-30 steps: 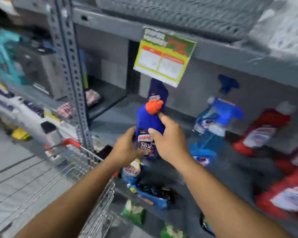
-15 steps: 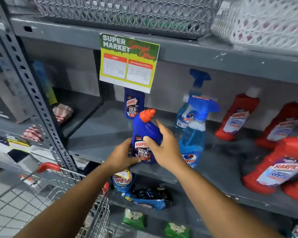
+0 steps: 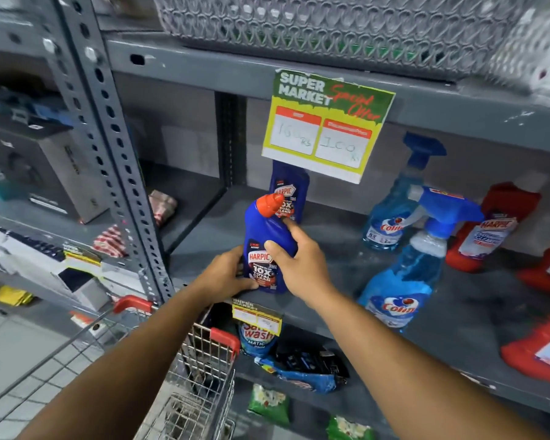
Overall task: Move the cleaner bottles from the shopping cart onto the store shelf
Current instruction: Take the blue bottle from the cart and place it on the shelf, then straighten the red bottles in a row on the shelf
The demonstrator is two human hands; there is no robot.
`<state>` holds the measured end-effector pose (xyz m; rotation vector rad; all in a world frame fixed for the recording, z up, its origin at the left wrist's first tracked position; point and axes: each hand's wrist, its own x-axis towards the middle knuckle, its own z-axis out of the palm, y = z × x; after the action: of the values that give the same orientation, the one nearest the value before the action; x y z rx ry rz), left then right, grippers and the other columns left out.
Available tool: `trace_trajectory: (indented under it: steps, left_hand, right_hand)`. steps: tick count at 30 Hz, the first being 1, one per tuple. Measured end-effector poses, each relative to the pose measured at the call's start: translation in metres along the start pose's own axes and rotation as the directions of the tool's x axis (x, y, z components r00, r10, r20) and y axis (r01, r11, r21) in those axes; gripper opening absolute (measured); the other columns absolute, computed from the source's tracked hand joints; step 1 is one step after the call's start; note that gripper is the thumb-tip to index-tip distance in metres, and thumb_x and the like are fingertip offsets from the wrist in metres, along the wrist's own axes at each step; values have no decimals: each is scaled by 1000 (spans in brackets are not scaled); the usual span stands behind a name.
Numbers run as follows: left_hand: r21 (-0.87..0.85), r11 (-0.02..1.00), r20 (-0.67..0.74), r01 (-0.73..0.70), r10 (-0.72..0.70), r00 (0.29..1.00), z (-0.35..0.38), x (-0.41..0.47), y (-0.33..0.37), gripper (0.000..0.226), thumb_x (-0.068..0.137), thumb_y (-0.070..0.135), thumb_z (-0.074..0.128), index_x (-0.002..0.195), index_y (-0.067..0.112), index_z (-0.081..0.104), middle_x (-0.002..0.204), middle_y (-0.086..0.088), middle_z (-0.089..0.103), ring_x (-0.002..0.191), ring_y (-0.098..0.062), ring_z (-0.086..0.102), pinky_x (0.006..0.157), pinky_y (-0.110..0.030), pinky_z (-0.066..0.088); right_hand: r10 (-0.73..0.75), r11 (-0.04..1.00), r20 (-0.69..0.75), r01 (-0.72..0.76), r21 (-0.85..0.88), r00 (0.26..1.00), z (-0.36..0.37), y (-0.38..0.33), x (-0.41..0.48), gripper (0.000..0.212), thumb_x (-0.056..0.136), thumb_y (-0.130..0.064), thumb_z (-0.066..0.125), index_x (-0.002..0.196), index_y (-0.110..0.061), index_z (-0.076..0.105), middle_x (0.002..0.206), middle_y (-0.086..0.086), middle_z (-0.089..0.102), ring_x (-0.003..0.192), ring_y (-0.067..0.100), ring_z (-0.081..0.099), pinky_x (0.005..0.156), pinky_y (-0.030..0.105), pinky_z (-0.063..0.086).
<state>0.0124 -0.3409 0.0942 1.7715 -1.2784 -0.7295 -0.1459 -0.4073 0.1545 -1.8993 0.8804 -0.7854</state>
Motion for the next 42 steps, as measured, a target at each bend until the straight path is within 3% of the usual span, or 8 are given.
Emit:
trace_trajectory:
  steps: [11,16,20,24,29,35,38,42]
  left_hand:
    - [-36,999,-105,11,-15,994,-4,-22,-9,83,48,27,92,115,17,46,118,-1,61,111,-14,59,96,-37,49]
    - [174,984,-508,-42,127,852,35,-83,8,42,59,27,88,75,27,49,76,-1,59,68,-11,52,64,-23,41]
    - [81,932,-210,-353,362,908,98,-75,42,22,72,42,68,89,32,58,94,10,66,87,3,59,80,-5,42]
    - [21,946,69,-323,321,945,155,-18,81,66,79,24,73,136,19,42,136,11,44,130,-6,40,108,-17,27]
    - [-61,971,304,-231,238,922,161,24,70,60,73,16,75,127,28,52,122,7,66,111,-5,62,102,-39,49]
    - [-22,974,255,-224,222,941,165,25,63,55,69,27,78,109,50,47,106,24,65,103,-3,65,96,-39,53]
    - [-9,970,227,-243,239,944,167,19,67,63,66,32,78,122,34,48,115,15,64,108,-6,62,99,-32,49]
    - [252,921,-147,-297,340,929,172,-15,70,53,62,34,75,103,6,59,103,-14,63,99,-29,60,86,-33,44]
  right_hand:
    - [3,995,133,-16,97,991,-11,9,-29,91,74,-46,69,148,-40,15,147,-9,45,129,4,48,105,31,43]
    - [68,997,-80,-70,-17,994,-69,70,-124,23,73,-47,67,96,-50,67,101,-23,69,91,0,67,79,24,53]
    - [80,986,-480,-140,-90,874,-133,120,-131,42,78,-26,74,109,-45,54,109,-13,62,100,11,62,88,22,50]
    - [227,972,-159,-233,-24,961,-157,131,-98,50,82,3,67,120,-26,50,120,-7,63,108,-4,61,104,36,47]
    - [256,960,-159,-270,-69,953,-145,139,-98,32,82,-16,69,104,-33,53,112,-5,70,106,7,66,97,35,52]
    - [270,959,-98,-277,-65,958,-147,136,-93,40,78,-38,66,110,-53,47,120,-9,67,110,3,63,100,39,51]
    - [250,966,-79,-254,-49,965,-148,138,-99,61,75,-40,66,128,-51,39,133,-11,60,120,2,56,106,34,45]
    - [82,992,-523,-121,-41,848,-179,136,-148,52,76,-39,68,123,-42,47,122,-6,61,113,4,58,97,30,47]
